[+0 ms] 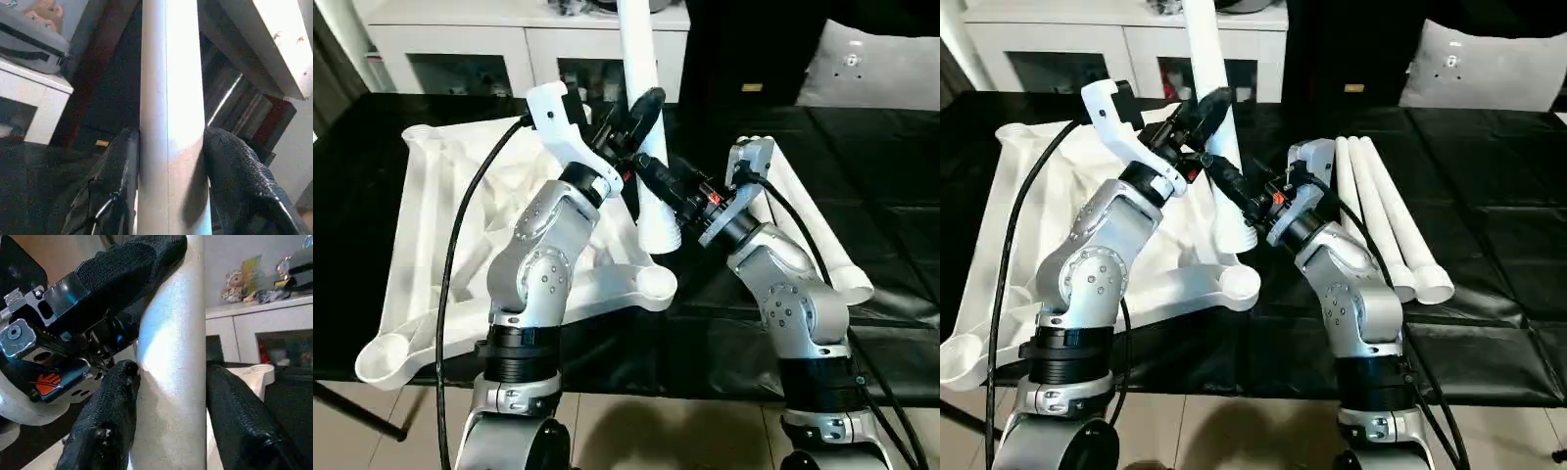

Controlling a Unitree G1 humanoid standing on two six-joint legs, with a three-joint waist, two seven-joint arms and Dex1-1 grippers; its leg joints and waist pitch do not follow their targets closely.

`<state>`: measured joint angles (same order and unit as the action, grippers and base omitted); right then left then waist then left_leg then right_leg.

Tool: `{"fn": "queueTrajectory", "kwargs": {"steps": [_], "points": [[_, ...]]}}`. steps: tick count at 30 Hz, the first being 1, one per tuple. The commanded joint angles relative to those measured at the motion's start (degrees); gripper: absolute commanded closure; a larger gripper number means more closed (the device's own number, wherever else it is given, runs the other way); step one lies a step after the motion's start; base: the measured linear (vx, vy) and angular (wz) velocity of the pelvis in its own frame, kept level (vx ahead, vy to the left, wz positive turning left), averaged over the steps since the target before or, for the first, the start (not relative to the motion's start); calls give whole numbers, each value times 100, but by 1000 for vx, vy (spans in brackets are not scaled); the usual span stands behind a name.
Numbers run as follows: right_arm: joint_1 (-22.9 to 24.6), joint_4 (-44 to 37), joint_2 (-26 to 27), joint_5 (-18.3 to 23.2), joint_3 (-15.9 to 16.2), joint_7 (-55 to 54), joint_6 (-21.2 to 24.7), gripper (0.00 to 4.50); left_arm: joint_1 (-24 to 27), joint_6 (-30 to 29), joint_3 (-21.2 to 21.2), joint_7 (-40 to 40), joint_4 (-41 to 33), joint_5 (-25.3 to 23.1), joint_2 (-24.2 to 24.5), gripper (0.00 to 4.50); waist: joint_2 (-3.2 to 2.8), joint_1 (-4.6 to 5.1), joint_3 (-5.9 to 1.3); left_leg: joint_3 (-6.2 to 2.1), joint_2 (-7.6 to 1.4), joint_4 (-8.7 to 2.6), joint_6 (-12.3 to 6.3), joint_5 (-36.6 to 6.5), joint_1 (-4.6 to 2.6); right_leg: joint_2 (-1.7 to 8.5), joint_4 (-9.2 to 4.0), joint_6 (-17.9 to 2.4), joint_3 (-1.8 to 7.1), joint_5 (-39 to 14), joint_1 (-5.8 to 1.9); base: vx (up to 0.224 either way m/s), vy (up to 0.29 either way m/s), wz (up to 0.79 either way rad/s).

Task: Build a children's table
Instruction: Pick table leg

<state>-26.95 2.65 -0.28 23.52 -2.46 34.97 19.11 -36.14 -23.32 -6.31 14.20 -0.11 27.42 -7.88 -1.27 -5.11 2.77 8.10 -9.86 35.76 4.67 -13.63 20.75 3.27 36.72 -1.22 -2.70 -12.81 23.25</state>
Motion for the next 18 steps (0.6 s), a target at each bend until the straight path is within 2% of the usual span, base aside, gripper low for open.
{"fn": "queueTrajectory", "kwargs": {"steps": [1, 7, 9, 14, 15, 17, 18], "points": [[39, -54, -12, -185, 461, 281, -128, 270, -32, 49, 99, -62, 17, -67, -126, 273, 40, -9, -371, -35, -233, -372, -556, 431, 55, 432, -350, -1287, 280, 743, -443, 0, 0, 0], [73, -23, -49, -194, 510, 371, -245, 270, 46, 21, 268, 32, -15, -167, 24, 273, 42, -7, -376, -36, -237, -366, -596, 456, 50, 429, -344, -1297, 280, 760, -436, 0, 0, 0], [87, -20, -79, -170, 532, 415, -298, 270, 96, 90, 513, 309, -5, -362, 281, 217, 48, -5, -375, -40, -242, -370, -640, 487, 48, 428, -339, -1265, 278, 738, -430, 0, 0, 0], [110, -15, -104, -161, 566, 471, -360, 270, 114, 100, 491, 259, -27, -373, 245, 181, 42, -3, -373, -35, -248, -366, -615, 470, 47, 445, -342, -1305, 280, 779, -433, 0, 0, 0], [115, -11, -107, -166, 573, 467, -373, 271, 108, 90, 471, 219, -24, -364, 218, 160, 44, -6, -375, -32, -247, -365, -603, 451, 41, 438, -338, -1323, 282, 770, -428, 0, 0, 0], [117, 8, -98, -169, 579, 444, -402, 272, 100, 174, 402, 178, -10, -255, 126, 156, 38, -10, -372, -32, -250, -367, -588, 411, 42, 438, -344, -1350, 283, 750, -427, 0, 0, 0], [120, 9, -96, -168, 581, 443, -406, 272, 103, 188, 393, 176, -14, -235, 117, 180, 40, -14, -374, -32, -248, -366, -584, 410, 43, 438, -341, -1354, 283, 757, -432, 0, 0, 0]]}}
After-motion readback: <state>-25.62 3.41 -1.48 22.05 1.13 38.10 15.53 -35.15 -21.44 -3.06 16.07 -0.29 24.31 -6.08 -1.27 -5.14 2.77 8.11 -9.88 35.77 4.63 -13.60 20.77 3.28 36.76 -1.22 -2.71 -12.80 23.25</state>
